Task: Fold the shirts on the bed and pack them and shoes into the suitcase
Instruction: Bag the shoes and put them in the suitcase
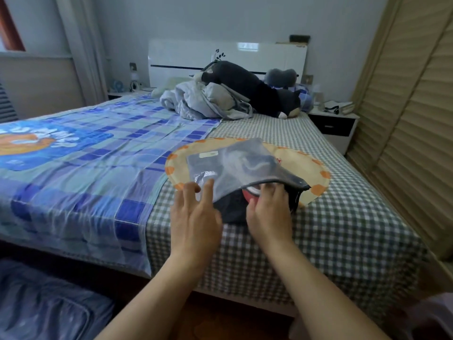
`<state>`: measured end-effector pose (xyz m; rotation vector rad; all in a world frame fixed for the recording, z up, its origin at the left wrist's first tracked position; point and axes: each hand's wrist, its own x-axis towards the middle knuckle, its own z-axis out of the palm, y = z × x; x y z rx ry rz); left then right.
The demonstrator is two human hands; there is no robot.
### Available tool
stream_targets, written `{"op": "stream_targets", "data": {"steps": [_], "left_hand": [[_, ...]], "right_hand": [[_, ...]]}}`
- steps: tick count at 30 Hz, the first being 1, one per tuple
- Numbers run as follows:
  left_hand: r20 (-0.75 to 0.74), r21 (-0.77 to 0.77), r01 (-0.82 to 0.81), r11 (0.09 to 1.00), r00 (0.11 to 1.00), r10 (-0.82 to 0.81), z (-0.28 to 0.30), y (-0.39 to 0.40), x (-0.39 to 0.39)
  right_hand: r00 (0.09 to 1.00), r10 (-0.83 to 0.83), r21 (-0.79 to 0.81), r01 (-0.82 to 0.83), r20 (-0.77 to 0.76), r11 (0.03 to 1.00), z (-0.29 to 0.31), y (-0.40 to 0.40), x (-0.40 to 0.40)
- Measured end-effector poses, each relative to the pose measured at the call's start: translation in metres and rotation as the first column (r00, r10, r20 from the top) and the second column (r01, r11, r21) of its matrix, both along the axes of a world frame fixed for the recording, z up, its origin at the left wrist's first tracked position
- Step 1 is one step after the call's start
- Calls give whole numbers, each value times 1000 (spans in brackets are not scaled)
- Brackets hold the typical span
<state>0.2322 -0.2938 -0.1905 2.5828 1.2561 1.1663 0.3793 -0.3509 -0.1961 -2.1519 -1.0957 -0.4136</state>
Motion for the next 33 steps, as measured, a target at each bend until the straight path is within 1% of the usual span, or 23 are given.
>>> {"op": "stream_targets", "data": {"steps": [1,2,3,4,5,6,8,9,11,13,15,17,18,21,23,24,25,26,27,28,30,32,33], "left_hand": [[20,-137,-16,990,1000,19,-3,1,3],[66,-306,-7,952,997,28,-5,1,6],[127,-460,27,888,991,35,-7,0,9],[200,-563,81,822,979,40,-9,0,12],[283,-601,140,787,958,46,-10,0,14],[355,-600,183,779,933,55,-10,0,16],[433,-551,196,811,898,77,-8,3,18],[440,-527,181,831,894,84,-7,4,19],[433,-487,152,860,897,86,-9,4,22],[428,-469,158,869,901,68,-10,2,23],[419,-454,151,878,906,60,-10,3,24],[406,-437,135,889,912,61,-9,5,24],[411,-423,139,895,910,52,-9,6,23],[421,-420,148,895,906,48,-6,10,22],[394,-425,107,899,916,77,-5,9,20],[363,-383,70,921,929,80,-4,8,19],[324,-307,34,951,943,71,-4,7,18],[288,-223,11,975,956,55,-5,6,18],[265,-167,8,986,963,37,-5,6,17],[255,-158,20,987,967,21,-5,6,17],[264,-207,44,977,964,13,-2,7,15],[268,-241,42,970,963,25,-1,10,12],[267,-249,33,968,963,36,-1,14,9]], "right_hand": [[995,-51,82,58,-89,995,3,3,4],[977,-102,93,121,-188,988,7,7,9],[957,-147,48,163,-251,985,10,12,14],[949,-157,9,165,-272,986,12,17,20],[949,-149,-12,151,-279,988,15,20,25],[945,-138,-17,139,-297,990,19,25,29],[926,-155,-68,140,-344,988,27,32,30],[921,-170,-87,149,-350,985,27,34,29],[912,-190,-34,190,-363,981,24,36,28],[880,-238,17,268,-412,963,23,40,31],[867,-262,28,302,-424,953,20,45,37],[887,-236,24,267,-397,963,18,48,36],[898,-188,27,217,-399,976,15,45,33],[935,-83,-76,61,-345,995,3,24,21],[970,3,-80,-23,-245,997,-3,10,18],[985,41,-89,-57,-166,994,-2,6,17],[995,60,-136,-71,-81,988,1,5,19],[998,69,-215,-70,-12,974,4,7,22],[997,70,-306,-63,12,950,7,12,27],[998,54,-398,-57,-18,916,11,17,31],[992,16,-537,-83,-128,839,15,28,37],[981,30,-571,-136,-191,810,20,25,41],[983,70,-509,-149,-171,848,22,17,41]]}}
